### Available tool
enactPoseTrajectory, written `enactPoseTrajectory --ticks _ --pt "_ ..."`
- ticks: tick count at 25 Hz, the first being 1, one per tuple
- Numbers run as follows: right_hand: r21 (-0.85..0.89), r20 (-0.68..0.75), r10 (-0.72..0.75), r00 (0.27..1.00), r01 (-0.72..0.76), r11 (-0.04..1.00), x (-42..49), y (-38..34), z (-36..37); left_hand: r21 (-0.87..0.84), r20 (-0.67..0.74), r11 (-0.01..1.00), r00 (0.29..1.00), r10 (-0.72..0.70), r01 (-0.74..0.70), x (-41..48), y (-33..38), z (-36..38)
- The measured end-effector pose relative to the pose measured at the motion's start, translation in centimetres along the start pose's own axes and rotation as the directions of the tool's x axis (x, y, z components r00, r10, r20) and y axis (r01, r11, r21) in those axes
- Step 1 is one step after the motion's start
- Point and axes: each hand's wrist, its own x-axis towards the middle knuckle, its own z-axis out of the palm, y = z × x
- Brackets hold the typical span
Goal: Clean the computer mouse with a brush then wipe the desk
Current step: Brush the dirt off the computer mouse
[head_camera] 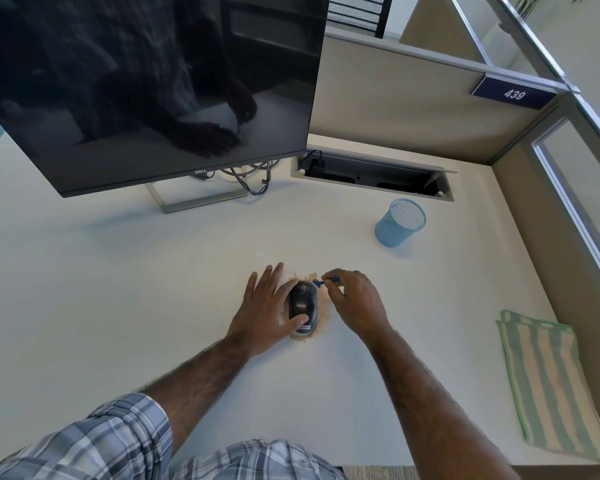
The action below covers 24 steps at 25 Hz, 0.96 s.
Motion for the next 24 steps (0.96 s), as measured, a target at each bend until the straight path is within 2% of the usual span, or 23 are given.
enactPoseTrajectory --ticks 3,7,11,13,17,19,21,24 --pt "0.007 0.063 -0.039 0.997 0.038 0.999 0.7 -0.5 -0.1 0.002 -0.001 1.000 1.000 0.004 -0.004 -0.1 0.0 -0.1" --pt "0.008 0.049 -0.005 0.999 0.005 1.000 1.4 -0.8 -0.4 -0.011 -0.017 1.000 1.000 0.011 -0.011 -0.1 -0.1 0.0" --pt "-0.026 0.111 0.003 0.994 0.000 1.000 1.8 -1.6 -0.6 0.000 -0.018 1.000 1.000 0.015 -0.015 -0.1 -0.2 0.1" --pt "-0.048 0.085 0.016 0.996 -0.012 0.999 1.9 -1.7 -0.8 -0.007 -0.022 1.000 1.000 0.016 -0.017 -0.1 -0.2 0.2" --pt "0.023 0.077 -0.023 0.997 0.022 1.000 1.8 -2.5 -0.8 -0.009 -0.033 1.000 0.999 0.018 -0.018 0.0 -0.3 0.3" --pt "-0.038 0.092 -0.044 0.995 0.047 0.998 1.6 -2.7 -0.7 -0.011 -0.028 1.000 0.999 0.017 -0.017 0.0 -0.3 0.4" --pt "-0.091 0.046 -0.062 0.997 0.066 0.994 1.5 -2.6 -0.8 -0.017 -0.029 1.000 0.999 0.019 -0.019 0.0 -0.2 0.3" --pt "-0.030 0.031 -0.095 0.995 0.096 0.995 1.4 -2.8 -0.8 -0.007 -0.021 1.000 1.000 0.014 -0.014 0.0 -0.2 0.3"
